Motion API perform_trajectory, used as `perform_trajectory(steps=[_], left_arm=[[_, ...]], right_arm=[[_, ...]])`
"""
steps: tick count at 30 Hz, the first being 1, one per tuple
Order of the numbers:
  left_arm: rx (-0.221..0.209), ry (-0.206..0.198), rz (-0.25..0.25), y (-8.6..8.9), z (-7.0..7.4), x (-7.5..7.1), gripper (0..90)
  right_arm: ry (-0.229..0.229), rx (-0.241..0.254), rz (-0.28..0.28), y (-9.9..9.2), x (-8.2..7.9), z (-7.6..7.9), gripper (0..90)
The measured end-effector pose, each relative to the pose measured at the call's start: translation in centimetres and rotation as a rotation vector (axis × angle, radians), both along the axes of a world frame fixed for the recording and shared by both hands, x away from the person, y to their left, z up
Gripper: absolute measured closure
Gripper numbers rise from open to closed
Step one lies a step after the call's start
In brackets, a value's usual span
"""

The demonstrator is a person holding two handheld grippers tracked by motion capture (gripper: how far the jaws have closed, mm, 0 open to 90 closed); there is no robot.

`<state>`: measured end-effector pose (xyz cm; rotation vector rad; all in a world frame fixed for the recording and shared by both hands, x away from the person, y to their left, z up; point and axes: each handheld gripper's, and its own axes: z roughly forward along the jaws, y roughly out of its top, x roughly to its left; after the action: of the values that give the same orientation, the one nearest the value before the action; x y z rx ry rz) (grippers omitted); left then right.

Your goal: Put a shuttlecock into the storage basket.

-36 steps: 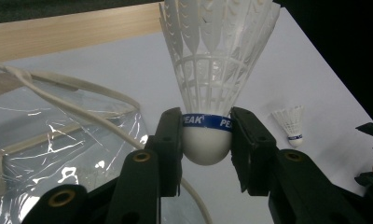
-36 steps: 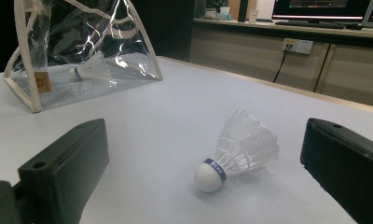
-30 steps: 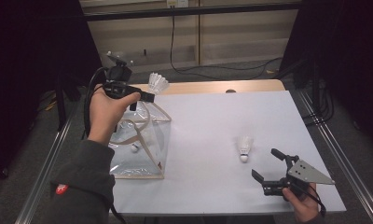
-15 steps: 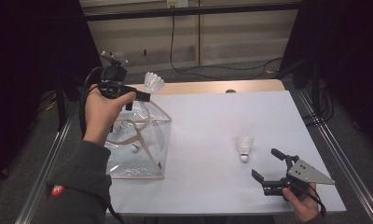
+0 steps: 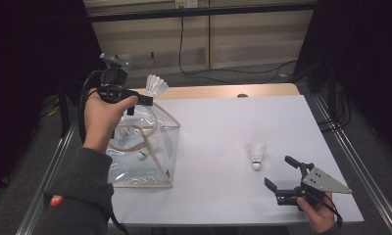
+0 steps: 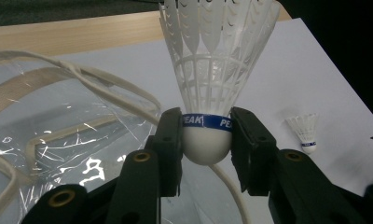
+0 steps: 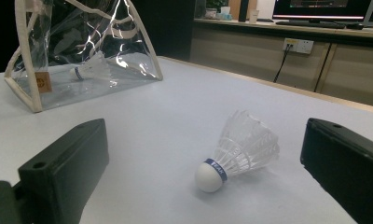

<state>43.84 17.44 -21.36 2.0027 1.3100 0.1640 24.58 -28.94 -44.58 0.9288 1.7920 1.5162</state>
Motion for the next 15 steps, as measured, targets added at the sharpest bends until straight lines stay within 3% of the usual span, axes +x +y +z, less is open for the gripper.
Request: perform_trajectory(steps=[15], left_arm=[[0.004, 0.001, 0.038, 1.4, -0.3, 0.1, 65.3]], right_arm=[[-0.001, -0.001, 0.000, 0.0, 0.0, 0.0, 0.7]])
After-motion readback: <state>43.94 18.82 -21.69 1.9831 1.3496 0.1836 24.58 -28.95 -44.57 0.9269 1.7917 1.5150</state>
